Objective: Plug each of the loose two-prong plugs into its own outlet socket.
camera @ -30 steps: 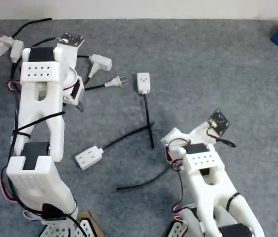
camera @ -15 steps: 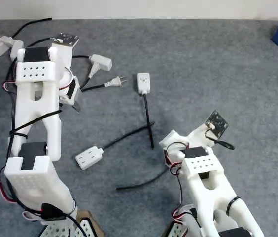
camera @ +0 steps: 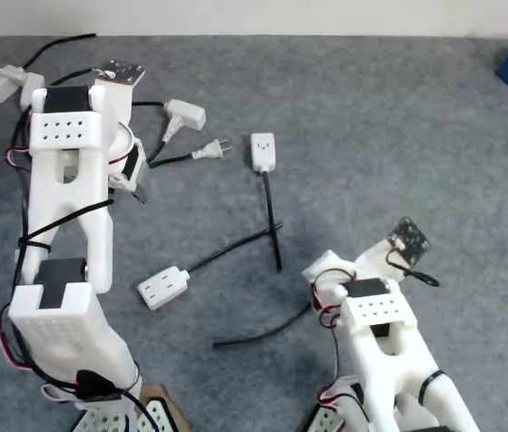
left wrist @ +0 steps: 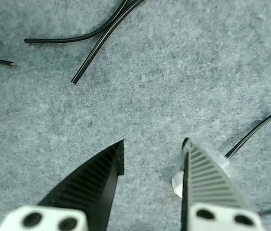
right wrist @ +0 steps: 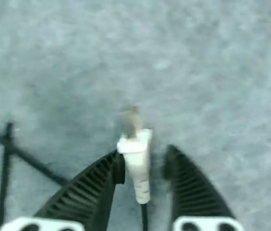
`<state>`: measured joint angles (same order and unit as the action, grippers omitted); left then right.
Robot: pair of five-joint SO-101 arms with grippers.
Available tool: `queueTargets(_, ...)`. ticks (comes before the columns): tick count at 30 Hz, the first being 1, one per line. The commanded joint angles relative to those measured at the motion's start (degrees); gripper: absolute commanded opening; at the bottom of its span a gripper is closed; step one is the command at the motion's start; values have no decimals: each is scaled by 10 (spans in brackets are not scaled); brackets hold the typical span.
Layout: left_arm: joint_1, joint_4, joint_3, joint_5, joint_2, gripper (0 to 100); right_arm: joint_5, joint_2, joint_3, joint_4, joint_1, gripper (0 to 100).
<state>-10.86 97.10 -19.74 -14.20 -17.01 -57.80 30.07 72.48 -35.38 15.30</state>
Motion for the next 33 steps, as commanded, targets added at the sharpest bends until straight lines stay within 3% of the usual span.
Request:
queueTargets(1,-5,5,-16,3,10,207,-6,4,1,5,10,66)
queueTargets(9,-5,5,-16,3,10,207,0,4,1,3,12,67)
queueTargets(17,-5,5,-16,3,10,207,113,6,-15,-99,38,62)
queueTargets(25,-5,5,-15,3,10,207,515,5,-104,-221,43,62)
queueTargets(33,-6,5,-15,3,10,207,534,4,-130,-245,43,67)
